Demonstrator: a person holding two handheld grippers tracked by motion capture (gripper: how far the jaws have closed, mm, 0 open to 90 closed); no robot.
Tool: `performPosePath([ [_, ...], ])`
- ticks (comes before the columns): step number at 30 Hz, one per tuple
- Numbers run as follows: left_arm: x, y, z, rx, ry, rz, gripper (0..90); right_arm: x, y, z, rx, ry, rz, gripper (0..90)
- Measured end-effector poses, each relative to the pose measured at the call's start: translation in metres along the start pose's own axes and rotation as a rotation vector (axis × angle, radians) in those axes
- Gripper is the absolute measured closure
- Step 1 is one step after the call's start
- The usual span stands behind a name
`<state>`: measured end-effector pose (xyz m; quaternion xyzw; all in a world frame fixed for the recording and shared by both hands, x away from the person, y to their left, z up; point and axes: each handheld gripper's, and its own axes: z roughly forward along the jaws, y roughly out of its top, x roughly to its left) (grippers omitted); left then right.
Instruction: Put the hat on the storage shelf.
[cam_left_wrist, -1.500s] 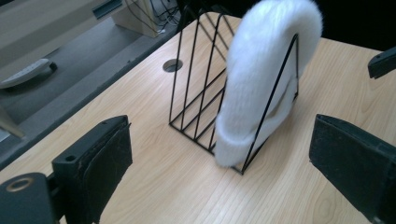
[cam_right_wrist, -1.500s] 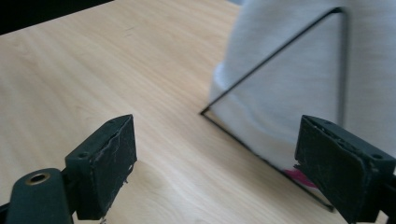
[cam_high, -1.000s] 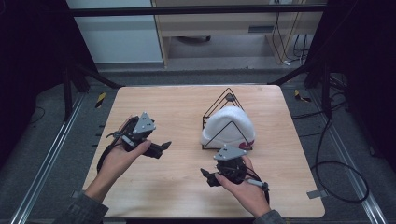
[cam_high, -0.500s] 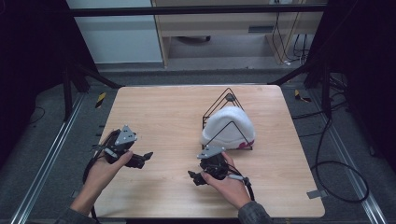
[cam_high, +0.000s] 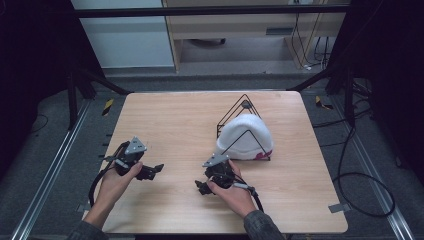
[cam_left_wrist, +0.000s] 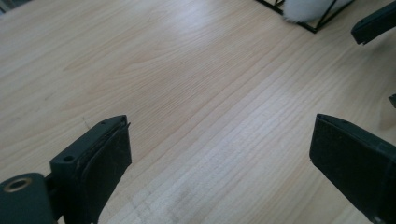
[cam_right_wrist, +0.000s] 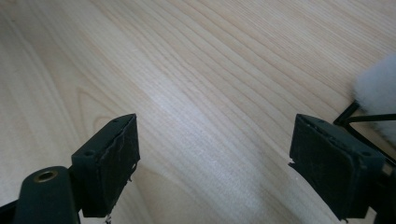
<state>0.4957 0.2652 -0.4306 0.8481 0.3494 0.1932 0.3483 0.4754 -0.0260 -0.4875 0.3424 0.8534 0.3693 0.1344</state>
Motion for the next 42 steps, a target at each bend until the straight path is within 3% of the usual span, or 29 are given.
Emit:
performPosePath([
  [6,0.013,-0.007,0.009,-0.008,0.016,-0.052,5.1,-0.003,0.003,0.012,0.018,-0.014,0.032,15.0],
  [11,0.022,-0.031,0.017,0.0,0.037,-0.119,5.5,-0.001,0.008,0.021,0.017,-0.022,0.017,15.2],
  [14,0.025,-0.046,0.023,0.031,0.048,-0.133,5.5,0.0,0.012,0.028,0.016,-0.031,0.011,15.4],
  [18,0.026,-0.056,0.027,0.018,0.048,-0.162,5.5,-0.001,0.014,0.035,0.02,-0.048,-0.002,15.5],
  [25,0.024,-0.068,0.033,0.032,0.066,-0.168,5.4,0.0,0.012,0.039,0.013,-0.062,0.016,14.0],
  [27,0.023,-0.072,0.035,0.044,0.067,-0.153,5.1,-0.001,0.01,0.04,0.001,-0.065,0.017,13.5],
  [30,0.023,-0.075,0.035,0.016,0.08,-0.167,4.4,0.0,0.005,0.039,-0.031,-0.073,0.023,13.3],
  [42,0.019,-0.076,0.035,0.024,0.08,-0.159,2.4,-0.001,-0.001,0.033,-0.035,-0.077,0.025,13.3],
])
